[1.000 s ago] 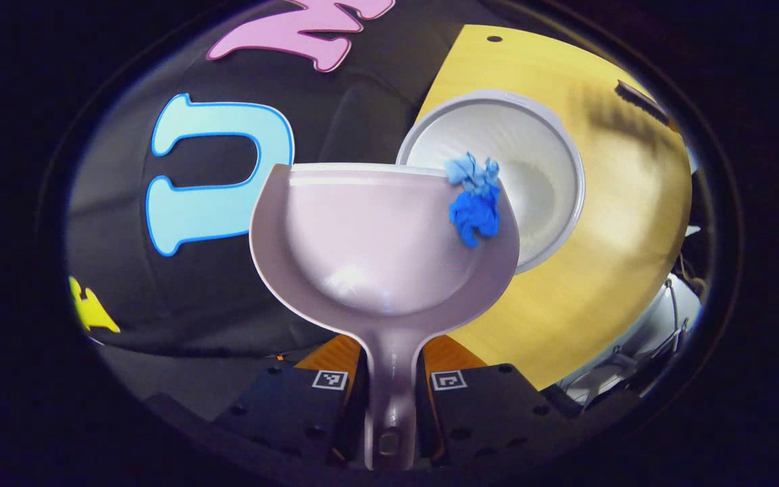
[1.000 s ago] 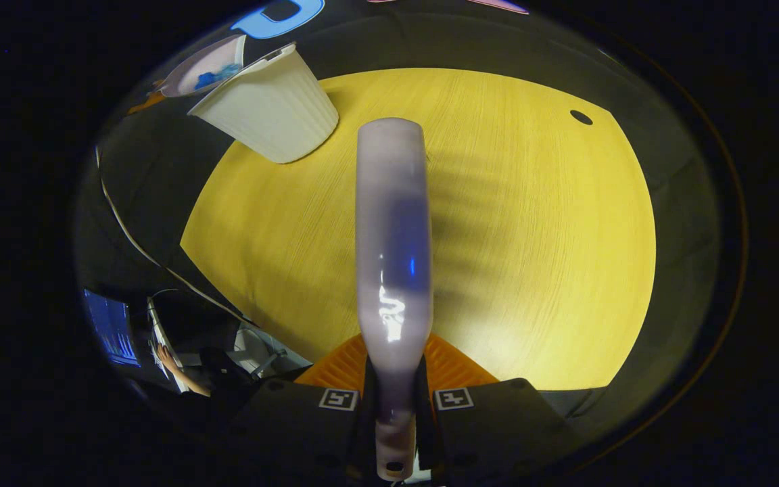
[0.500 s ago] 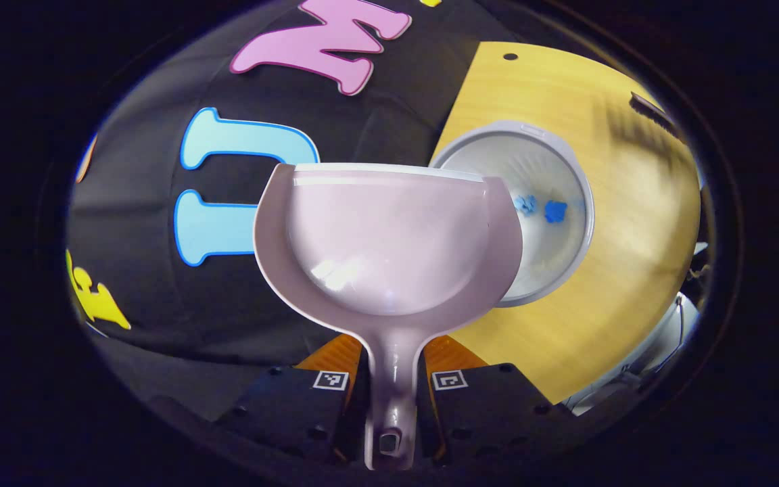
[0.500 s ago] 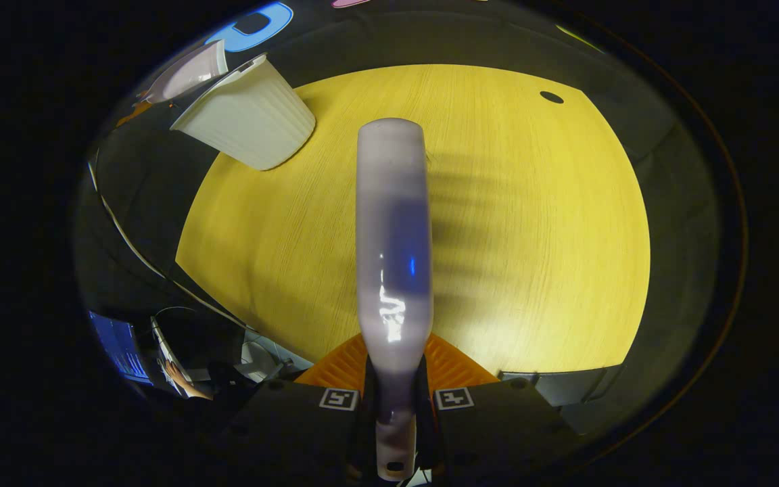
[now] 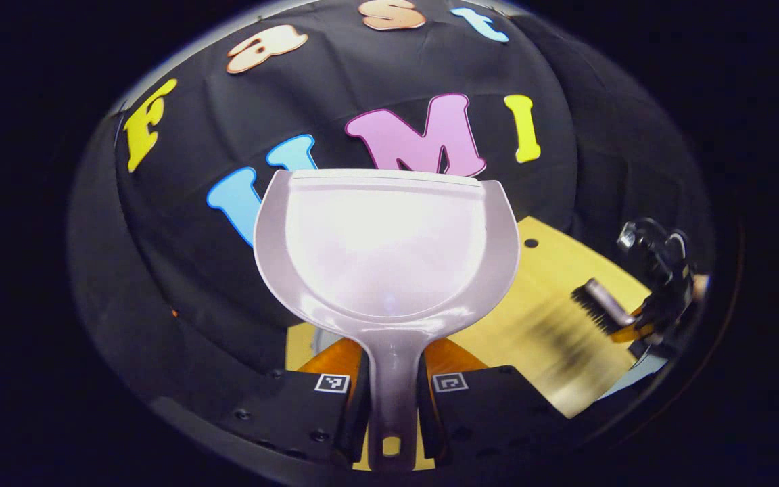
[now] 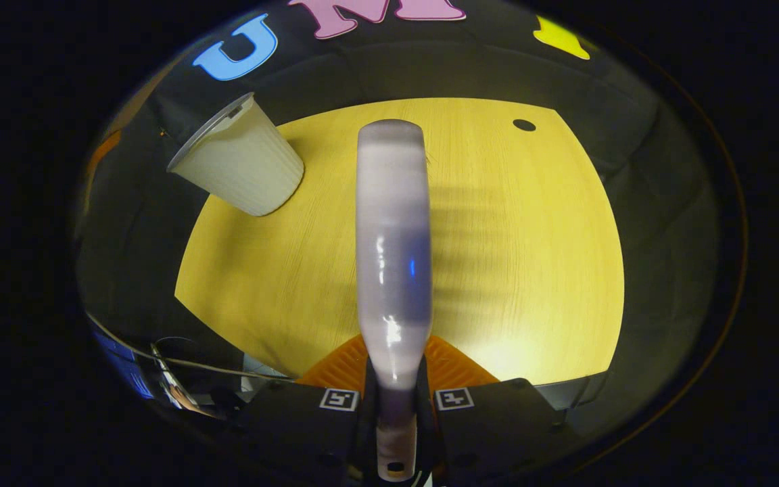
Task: Pick up the small broom and dustpan from the desktop, sweep the trash into the dustpan with the broom, and then empty the trash into the garbage bin.
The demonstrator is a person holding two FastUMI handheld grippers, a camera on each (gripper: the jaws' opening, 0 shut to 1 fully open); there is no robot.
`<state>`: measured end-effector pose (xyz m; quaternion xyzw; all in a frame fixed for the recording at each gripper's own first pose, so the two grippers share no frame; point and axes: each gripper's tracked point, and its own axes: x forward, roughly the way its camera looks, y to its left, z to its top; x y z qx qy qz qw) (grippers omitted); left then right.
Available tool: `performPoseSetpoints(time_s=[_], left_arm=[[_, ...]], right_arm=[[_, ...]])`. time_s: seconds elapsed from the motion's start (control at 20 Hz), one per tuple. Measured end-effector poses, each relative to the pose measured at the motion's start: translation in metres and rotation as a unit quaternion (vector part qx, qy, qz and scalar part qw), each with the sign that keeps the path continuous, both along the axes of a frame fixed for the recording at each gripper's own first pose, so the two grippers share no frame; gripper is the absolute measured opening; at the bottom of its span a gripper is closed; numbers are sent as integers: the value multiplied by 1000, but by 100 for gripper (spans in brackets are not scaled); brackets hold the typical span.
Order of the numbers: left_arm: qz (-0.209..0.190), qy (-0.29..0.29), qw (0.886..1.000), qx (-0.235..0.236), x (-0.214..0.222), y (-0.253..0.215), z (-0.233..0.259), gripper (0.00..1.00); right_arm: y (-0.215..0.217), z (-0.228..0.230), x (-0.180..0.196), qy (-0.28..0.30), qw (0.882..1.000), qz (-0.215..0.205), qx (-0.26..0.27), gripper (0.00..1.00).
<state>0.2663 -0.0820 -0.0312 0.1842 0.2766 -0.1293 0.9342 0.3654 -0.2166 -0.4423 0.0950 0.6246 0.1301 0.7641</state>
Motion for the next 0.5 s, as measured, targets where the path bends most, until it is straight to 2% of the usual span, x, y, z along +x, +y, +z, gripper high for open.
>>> performPoseSetpoints(time_s=[0.15,0.3,0.4,0.5], left_arm=[[-23,67,994,-88,-32,-76,-61,29],[-45,108,986,-121,-50,-125,-106,29],[-4,126,985,-115,-52,-135,-140,28],[27,165,981,-103,-54,-134,-196,28]], right_arm=[[-1,-4,0,-2,1000,-15,-13,27],[-8,-20,-12,10,999,-20,-32,27],[-8,-36,-28,30,999,-19,-32,27],[-9,-53,-32,42,997,-37,-43,27]])
